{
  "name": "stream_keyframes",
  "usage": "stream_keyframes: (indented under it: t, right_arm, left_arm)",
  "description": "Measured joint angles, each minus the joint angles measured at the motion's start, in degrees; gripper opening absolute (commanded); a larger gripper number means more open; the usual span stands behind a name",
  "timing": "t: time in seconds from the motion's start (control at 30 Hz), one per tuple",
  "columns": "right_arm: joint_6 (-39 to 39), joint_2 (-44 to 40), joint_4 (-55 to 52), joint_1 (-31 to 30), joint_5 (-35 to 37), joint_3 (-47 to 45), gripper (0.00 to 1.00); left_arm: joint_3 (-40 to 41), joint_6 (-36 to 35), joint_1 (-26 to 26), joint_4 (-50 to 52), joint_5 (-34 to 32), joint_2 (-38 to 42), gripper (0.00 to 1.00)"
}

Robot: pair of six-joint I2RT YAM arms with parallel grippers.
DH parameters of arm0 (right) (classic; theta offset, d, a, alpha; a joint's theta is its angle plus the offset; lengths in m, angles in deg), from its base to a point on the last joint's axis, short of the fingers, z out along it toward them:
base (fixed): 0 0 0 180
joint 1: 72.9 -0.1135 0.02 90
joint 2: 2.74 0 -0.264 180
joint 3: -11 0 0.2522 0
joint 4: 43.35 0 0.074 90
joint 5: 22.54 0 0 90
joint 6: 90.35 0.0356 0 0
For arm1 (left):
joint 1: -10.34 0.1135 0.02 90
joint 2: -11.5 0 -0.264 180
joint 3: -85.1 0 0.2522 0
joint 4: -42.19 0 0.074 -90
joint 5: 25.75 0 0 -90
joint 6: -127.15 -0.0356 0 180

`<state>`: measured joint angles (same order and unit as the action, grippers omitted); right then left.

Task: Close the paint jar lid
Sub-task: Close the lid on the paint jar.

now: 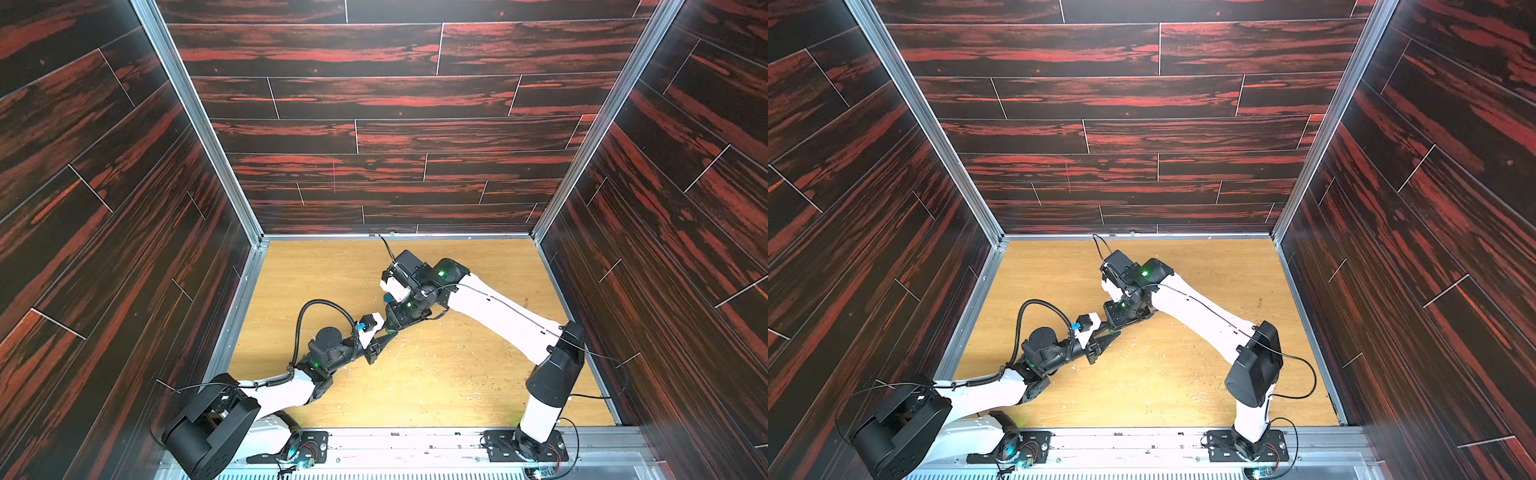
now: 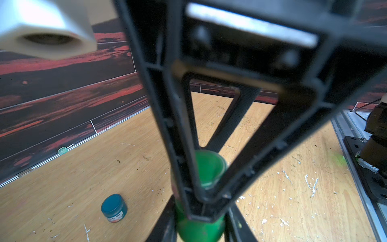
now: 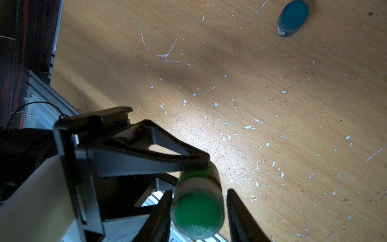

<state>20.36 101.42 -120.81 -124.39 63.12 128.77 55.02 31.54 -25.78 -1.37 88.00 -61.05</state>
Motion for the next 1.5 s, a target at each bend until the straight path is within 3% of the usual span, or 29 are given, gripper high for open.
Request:
stream_keyframes:
  t: [0.23, 0.4, 0.83, 1.5]
  right_arm:
    - [0.1, 0.0, 0.0, 0.0, 0.0, 0.7, 0.69]
    - [0.2, -0.3, 0.1, 0.0, 0.8, 0.7, 0.75]
    - [0.8, -7.0, 1.2, 1.7, 3.5, -0.6, 0.78]
    - [1.3, -6.6, 3.7, 3.0, 2.2, -6.6, 0.79]
  left_arm:
    - [0.0, 0.0, 0.0, 0.0, 0.0, 0.0, 0.2]
    - [0.0, 0.0, 0.0, -0.1, -0.2, 0.3, 0.19]
    - [0.0, 0.0, 0.0, -0.8, -0.5, 0.3, 0.18]
    - [0.0, 0.0, 0.0, -0.4, -0.8, 0.3, 0.17]
